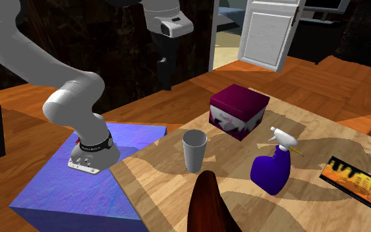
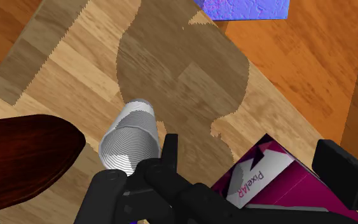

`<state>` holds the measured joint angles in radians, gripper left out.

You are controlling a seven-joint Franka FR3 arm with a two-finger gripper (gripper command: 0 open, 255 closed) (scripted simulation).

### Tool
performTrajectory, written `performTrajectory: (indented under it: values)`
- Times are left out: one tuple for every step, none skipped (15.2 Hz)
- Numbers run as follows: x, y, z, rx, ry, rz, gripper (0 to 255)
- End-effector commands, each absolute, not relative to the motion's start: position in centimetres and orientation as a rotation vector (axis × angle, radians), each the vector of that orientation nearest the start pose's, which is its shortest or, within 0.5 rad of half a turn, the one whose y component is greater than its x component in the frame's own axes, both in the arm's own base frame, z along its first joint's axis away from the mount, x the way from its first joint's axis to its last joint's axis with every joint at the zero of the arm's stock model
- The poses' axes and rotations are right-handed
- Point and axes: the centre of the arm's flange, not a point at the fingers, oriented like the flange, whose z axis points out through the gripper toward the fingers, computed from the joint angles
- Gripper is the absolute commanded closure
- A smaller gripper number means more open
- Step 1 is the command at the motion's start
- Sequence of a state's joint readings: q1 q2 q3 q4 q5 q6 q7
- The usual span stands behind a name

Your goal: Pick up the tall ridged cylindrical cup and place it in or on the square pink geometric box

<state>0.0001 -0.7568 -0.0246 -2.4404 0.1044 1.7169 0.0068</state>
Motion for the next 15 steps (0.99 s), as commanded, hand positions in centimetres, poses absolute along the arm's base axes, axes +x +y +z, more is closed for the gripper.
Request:
performTrajectory:
  values:
    - [32.6, 0.0, 55.5, -3.02, 0.058, -0.051, 0]
    - [33.2, -0.8, 54.6, -3.022, 0.069, -0.046, 0]
    - [33.8, -1.6, 53.8, -3.023, 0.08, -0.042, 0]
    - [34.4, -2.4, 52.9, -3.024, 0.091, -0.037, 0]
    - [35.0, -3.2, 52.0, -3.025, 0.102, -0.032, 0]
    - [35.6, -4.0, 51.2, -3.026, 0.113, -0.027, 0]
    - [36.1, -4.8, 50.3, -3.027, 0.124, -0.023, 0]
    - [36.7, -5.6, 49.4, -3.028, 0.135, -0.018, 0]
    - [37.3, -6.5, 48.6, -3.029, 0.146, -0.013, 0]
    - [37.8, -7.3, 47.7, -3.03, 0.157, -0.009, 0]
    - [38.4, -8.1, 46.8, -3.031, 0.168, -0.004, 0]
    - [38.9, -9.0, 46.0, -3.032, 0.179, 0.001, 0]
    - [39.4, -9.8, 45.1, -3.033, 0.19, 0.005, 0]
    - [39.9, -10.7, 44.2, -3.034, 0.201, 0.01, 0]
    - [40.4, -11.5, 43.3, -3.034, 0.212, 0.015, 0]
